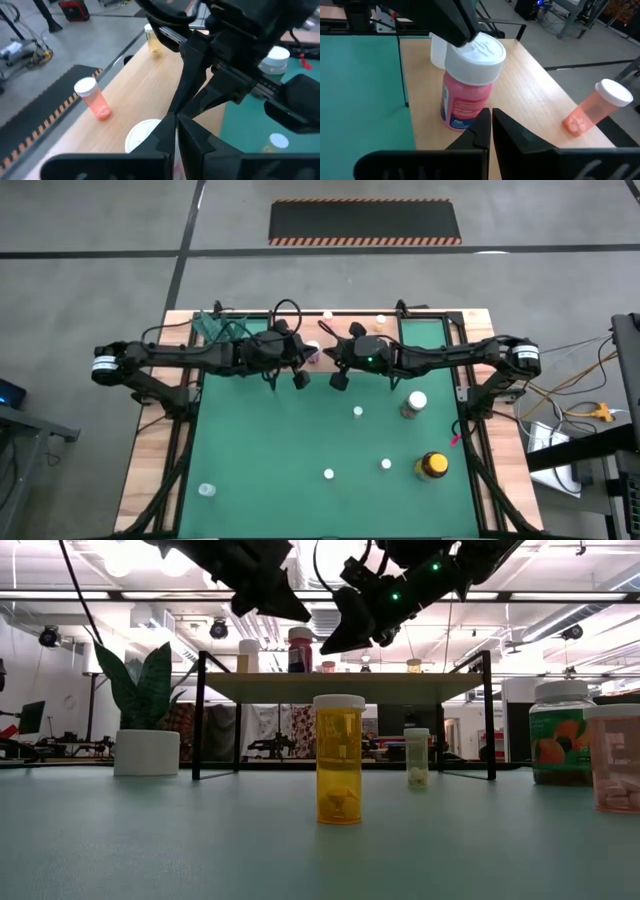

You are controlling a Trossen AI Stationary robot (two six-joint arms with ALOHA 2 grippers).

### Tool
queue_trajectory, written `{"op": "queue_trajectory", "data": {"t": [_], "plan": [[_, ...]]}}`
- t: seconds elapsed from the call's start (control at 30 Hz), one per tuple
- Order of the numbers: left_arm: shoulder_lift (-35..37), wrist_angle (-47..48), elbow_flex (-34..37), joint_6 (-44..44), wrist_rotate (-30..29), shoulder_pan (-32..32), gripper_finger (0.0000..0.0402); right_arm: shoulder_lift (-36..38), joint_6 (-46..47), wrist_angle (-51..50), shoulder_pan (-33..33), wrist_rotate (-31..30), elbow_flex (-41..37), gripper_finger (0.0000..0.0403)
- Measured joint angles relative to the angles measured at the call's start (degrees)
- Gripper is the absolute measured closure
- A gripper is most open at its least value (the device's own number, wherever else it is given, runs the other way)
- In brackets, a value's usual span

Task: Pick and place medicine bottles onto shelf by color
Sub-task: Put the pink and blue pill bottle on the shelf

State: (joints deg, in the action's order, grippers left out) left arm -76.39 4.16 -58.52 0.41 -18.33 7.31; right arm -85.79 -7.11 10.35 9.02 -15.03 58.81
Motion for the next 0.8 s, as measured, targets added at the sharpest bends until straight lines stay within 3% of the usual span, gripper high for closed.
{"op": "queue_trajectory", "data": {"t": [0.27, 0.4, 0.6, 0.8], "plan": [[5.5, 3.6, 0.1, 3.4, 0.3, -0.2, 0.0400, -0.4, -1.8, 1.8, 1.5, 0.0, 0.0, 0.0394], [7.7, 6.5, 1.5, 2.8, 3.3, -0.8, 0.0400, -1.9, -3.4, 4.7, 3.4, 0.9, 0.0, 0.0394], [5.7, 2.8, 5.3, 1.4, 6.9, -1.5, 0.0400, -3.2, -3.4, 5.5, 5.1, 8.0, 0.0, 0.0394], [2.4, 2.2, 5.0, 1.4, 5.1, -1.4, 0.0400, -2.8, -3.1, 4.3, 4.7, 12.0, 0.0, 0.0394]]}}
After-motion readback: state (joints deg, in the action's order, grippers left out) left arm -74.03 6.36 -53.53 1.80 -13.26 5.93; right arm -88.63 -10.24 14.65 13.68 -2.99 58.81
